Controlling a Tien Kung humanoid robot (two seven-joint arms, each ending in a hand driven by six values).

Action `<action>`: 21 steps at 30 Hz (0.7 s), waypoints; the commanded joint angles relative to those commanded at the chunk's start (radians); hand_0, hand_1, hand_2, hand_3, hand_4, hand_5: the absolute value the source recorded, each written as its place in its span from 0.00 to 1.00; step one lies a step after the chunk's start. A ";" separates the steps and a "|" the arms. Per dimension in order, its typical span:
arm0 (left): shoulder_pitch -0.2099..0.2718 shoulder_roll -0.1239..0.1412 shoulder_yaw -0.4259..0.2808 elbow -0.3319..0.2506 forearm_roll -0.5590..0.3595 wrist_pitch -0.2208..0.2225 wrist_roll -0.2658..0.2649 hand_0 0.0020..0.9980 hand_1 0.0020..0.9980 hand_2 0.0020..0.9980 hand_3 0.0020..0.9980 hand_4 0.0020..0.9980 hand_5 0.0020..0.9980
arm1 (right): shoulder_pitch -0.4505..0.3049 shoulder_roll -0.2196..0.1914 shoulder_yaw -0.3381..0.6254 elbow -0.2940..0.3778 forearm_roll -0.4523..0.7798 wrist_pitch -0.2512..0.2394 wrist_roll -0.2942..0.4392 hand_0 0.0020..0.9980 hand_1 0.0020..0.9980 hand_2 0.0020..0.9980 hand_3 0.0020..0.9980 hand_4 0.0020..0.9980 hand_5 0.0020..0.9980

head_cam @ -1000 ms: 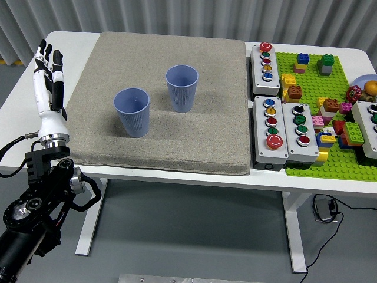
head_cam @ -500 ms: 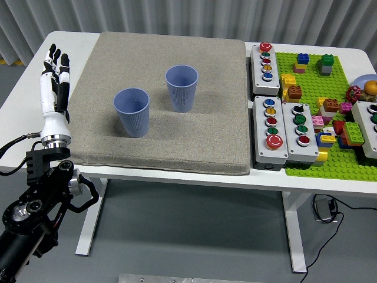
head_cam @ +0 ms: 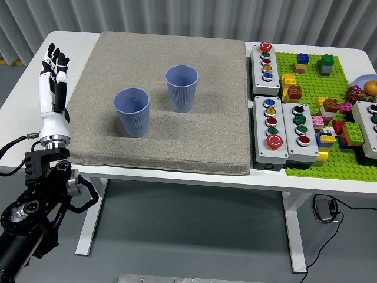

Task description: Pick cup pour cup place

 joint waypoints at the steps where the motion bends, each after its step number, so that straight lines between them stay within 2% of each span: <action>1: 0.000 0.000 0.001 -0.001 0.002 0.001 -0.003 0.89 0.88 1.00 1.00 0.73 1.00 | -0.001 0.000 0.000 0.000 0.000 0.000 0.000 0.69 0.66 0.60 0.59 0.00 0.23; 21: 0.004 0.003 -0.006 -0.017 -0.006 -0.005 -0.005 0.89 0.88 1.00 1.00 0.73 1.00 | -0.002 0.001 -0.002 0.000 0.000 -0.001 0.000 0.69 0.66 0.60 0.59 0.00 0.23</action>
